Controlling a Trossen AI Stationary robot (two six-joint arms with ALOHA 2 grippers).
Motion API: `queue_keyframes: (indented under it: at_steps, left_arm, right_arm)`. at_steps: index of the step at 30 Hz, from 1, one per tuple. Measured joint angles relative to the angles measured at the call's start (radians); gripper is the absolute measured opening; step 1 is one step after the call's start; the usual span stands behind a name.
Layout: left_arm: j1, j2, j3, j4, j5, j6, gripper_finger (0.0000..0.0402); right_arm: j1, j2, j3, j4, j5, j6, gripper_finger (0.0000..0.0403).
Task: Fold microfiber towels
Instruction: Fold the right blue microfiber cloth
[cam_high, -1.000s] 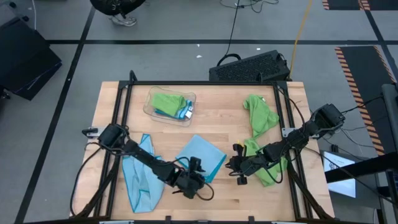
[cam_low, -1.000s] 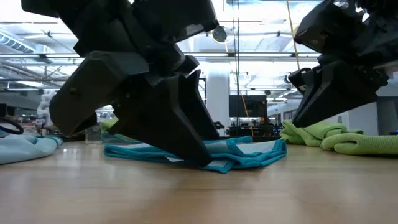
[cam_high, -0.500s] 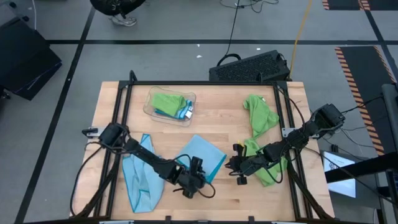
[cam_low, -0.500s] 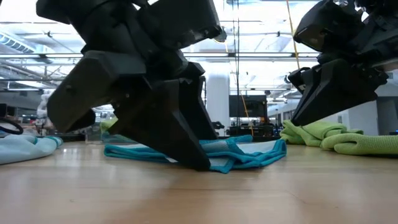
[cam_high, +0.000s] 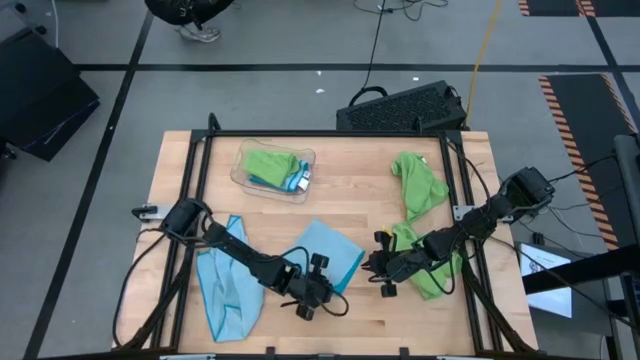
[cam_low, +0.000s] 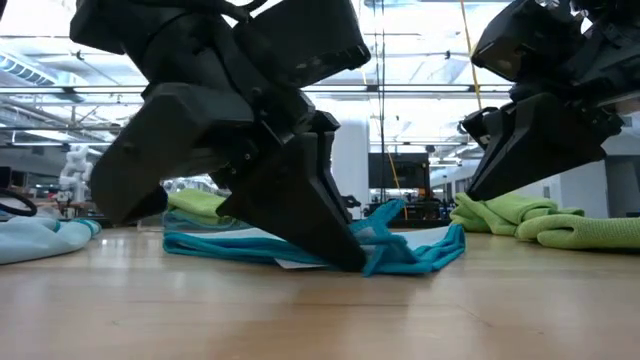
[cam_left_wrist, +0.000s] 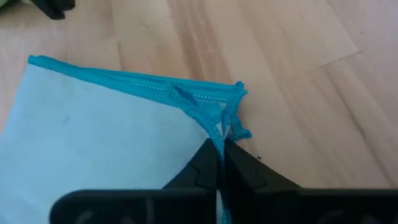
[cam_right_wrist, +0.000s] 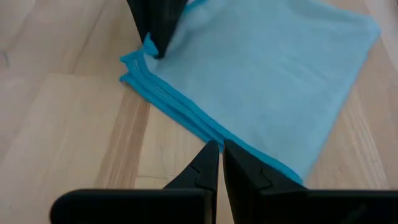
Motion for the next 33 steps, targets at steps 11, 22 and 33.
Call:
queue_keyframes:
  at_steps: [11,22,33]
  left_arm:
    - [-0.004,-0.016,-0.004,0.009,-0.091,-0.119,0.0014]
    - [-0.042,-0.081,-0.003,0.014,-0.125,-0.173,0.0009]
    - [-0.043,-0.082,-0.002,0.020,-0.125,-0.175,0.0007]
  right_arm:
    - [0.055,0.051,0.000,0.194,0.004,-0.169,0.0079]
    - [0.067,0.285,0.133,0.255,0.130,-0.422,0.0198]
    - [0.042,0.325,0.198,0.171,0.048,-0.394,0.0209]
